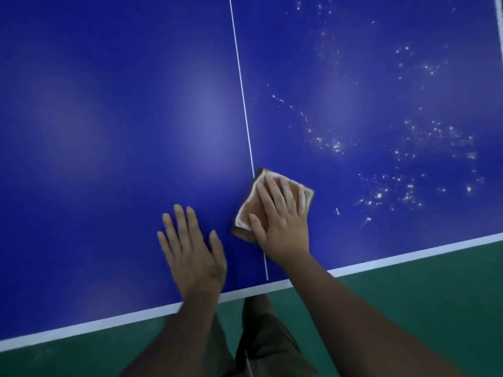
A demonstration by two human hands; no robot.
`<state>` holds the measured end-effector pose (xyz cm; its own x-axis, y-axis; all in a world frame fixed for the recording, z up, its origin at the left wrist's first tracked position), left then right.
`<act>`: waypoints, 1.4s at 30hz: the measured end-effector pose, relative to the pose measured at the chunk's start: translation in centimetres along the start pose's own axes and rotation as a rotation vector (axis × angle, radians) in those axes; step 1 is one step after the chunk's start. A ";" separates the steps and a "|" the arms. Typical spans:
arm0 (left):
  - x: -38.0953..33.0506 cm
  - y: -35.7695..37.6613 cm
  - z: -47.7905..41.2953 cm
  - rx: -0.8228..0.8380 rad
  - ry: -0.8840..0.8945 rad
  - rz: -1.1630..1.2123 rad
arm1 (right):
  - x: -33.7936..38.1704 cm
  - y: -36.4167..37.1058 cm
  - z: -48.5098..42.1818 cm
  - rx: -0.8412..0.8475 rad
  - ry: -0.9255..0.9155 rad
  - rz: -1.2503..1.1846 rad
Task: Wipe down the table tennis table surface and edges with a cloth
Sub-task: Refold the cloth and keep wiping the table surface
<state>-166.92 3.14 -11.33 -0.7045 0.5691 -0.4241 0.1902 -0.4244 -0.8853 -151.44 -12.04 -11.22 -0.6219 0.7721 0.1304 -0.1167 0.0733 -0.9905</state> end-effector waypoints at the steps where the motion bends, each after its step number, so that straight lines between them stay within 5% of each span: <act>1: -1.0 0.8 0.8 -0.011 -0.013 -0.002 | -0.8 -0.1 -0.5 0.006 -0.016 0.010; 13: -1.5 2.8 1.9 -0.108 -0.010 -0.047 | -8.6 -2.7 -16.9 -0.012 0.110 0.030; 22: -1.6 2.6 1.5 -0.144 -0.006 -0.074 | -3.3 -0.2 1.7 0.036 -0.179 -0.069; 26: -1.6 2.6 1.4 -0.133 -0.022 -0.082 | -6.4 -0.3 2.2 0.046 -0.292 -0.031; 35: -1.4 2.8 1.4 -0.160 -0.020 -0.116 | -14.3 -3.2 -12.1 -0.047 0.035 0.051; 42: -1.7 2.4 1.5 -0.168 -0.017 -0.105 | -7.4 -1.6 -0.5 -0.029 -0.073 -0.014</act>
<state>-166.27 0.10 -12.40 -0.7372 0.5916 -0.3263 0.2257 -0.2395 -0.9443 -146.30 -17.53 -10.57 -0.6756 0.7226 0.1462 -0.1037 0.1032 -0.9892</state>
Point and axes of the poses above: each hand's wrist, its own z-axis away from the middle knuckle, its own y-axis out of the palm, x = y × z, the point moved 5 cm from there along -z, towards the middle knuckle, and after that the axes turned 7 degrees about z, right-handed, at the moved point
